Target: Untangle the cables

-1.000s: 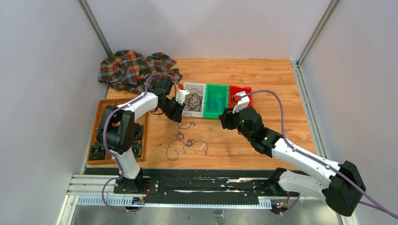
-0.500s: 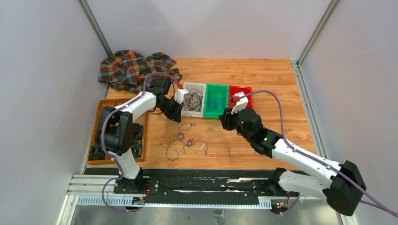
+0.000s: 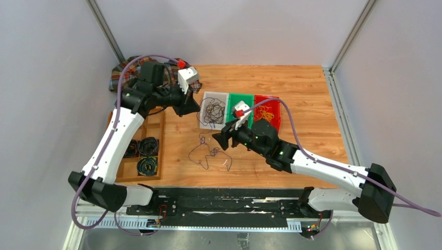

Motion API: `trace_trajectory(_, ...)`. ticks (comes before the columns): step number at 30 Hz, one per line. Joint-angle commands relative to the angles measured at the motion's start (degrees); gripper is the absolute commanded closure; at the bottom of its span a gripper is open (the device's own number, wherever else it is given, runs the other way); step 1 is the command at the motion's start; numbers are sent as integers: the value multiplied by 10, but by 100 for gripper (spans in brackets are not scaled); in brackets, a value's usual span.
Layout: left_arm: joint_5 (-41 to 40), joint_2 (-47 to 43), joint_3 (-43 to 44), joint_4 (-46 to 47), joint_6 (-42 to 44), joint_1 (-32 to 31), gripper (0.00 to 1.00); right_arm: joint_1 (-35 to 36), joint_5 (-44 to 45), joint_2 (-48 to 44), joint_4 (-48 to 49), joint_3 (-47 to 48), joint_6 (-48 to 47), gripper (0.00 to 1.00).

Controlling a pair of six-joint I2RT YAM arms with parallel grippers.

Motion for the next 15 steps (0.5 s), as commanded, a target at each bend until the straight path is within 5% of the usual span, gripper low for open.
trace_trajectory(1, 31, -21, 46, -82, -18, -18, 99, 35, -61, 47, 74, 79, -42, 29)
trace_trajectory(9, 44, -51, 150, -129, -36, -32, 99, 65, -47, 142, 101, 156, -94, 30)
trace_trajectory(15, 17, -71, 188, -129, -31, -33, 99, 73, 17, 129, 117, 97, -94, 31)
